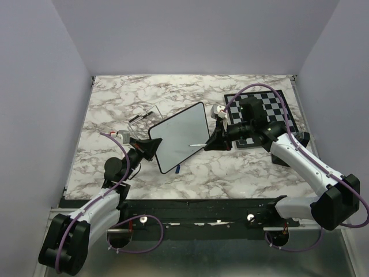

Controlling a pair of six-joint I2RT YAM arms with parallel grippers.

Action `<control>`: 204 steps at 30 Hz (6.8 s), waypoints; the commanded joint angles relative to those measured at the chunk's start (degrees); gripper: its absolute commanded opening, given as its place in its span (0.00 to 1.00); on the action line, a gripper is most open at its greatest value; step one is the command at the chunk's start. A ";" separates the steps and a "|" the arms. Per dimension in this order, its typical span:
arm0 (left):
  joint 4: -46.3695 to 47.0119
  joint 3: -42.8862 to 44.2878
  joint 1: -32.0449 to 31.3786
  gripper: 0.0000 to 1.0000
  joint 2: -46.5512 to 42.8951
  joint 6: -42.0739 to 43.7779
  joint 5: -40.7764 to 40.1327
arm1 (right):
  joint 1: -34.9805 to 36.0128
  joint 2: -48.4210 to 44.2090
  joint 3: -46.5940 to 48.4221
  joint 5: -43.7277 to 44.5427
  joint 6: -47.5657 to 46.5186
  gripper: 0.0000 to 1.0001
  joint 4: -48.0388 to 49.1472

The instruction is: Write a sentence on the whiteboard

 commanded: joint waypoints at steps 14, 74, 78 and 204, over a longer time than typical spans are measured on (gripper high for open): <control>4.40 -0.56 -0.70 0.00 -0.04 -0.07 -1.56 | 1.31 0.48 0.27 1.74 2.58 0.01 2.64; 8.01 -3.55 -0.79 0.00 0.23 -9.47 -8.51 | 15.73 7.25 3.00 22.40 14.44 0.01 12.83; 7.83 -3.46 -0.79 0.00 0.23 -9.56 -8.51 | 15.64 7.52 2.82 22.31 14.62 0.01 12.92; 16.01 -5.75 -2.54 0.00 6.56 -13.08 -9.92 | 18.63 14.20 8.36 21.43 7.94 0.00 8.88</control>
